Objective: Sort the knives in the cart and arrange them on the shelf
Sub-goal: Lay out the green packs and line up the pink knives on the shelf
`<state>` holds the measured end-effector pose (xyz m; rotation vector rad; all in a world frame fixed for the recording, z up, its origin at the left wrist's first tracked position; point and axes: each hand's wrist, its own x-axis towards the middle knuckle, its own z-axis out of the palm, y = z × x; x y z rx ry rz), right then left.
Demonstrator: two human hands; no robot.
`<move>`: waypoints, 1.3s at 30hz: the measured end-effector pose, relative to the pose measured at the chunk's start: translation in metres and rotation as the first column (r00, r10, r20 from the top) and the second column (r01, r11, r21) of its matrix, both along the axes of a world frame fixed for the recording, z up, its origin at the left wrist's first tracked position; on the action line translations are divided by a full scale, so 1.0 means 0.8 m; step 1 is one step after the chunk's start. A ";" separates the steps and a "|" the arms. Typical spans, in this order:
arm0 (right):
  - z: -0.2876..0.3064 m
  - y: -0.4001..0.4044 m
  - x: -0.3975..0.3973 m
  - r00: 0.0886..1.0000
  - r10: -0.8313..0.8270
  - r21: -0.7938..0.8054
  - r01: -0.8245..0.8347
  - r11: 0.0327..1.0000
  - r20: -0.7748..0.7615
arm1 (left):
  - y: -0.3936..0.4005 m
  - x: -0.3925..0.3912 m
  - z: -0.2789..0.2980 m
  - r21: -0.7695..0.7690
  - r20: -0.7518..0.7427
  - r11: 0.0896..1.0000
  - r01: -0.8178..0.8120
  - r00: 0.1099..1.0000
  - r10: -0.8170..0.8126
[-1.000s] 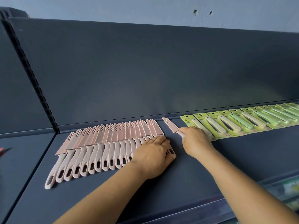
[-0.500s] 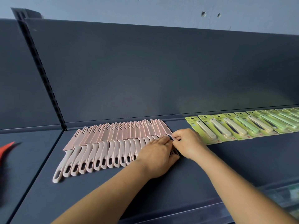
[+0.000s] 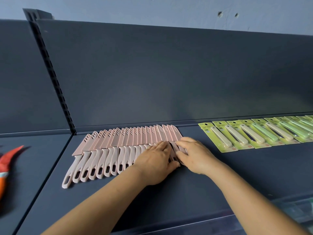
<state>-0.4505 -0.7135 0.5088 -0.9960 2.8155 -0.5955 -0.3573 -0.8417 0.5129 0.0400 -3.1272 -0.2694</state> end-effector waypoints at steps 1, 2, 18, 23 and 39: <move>0.000 -0.001 -0.001 1.000 0.000 0.004 0.000 1.000 -0.005 | 0.000 0.000 0.000 0.004 -0.004 1.000 0.005 1.000 -0.005; -0.001 -0.001 -0.002 1.000 0.000 0.007 0.000 1.000 -0.009 | -0.001 0.000 0.001 0.010 -0.007 1.000 0.008 1.000 -0.008; 0.016 -0.012 0.025 0.998 -0.006 0.013 0.007 1.000 -0.060 | -0.013 0.033 0.018 0.016 -0.056 1.000 -0.022 0.998 0.023; 0.030 -0.052 0.078 0.985 0.151 -0.025 -0.153 0.988 -0.082 | -0.063 0.094 0.022 -0.001 -0.079 0.993 -0.120 0.990 0.119; 0.014 -0.177 0.230 0.851 0.483 0.134 -0.465 0.875 -0.207 | -0.183 0.230 -0.007 0.076 -0.130 0.967 -0.244 0.959 0.253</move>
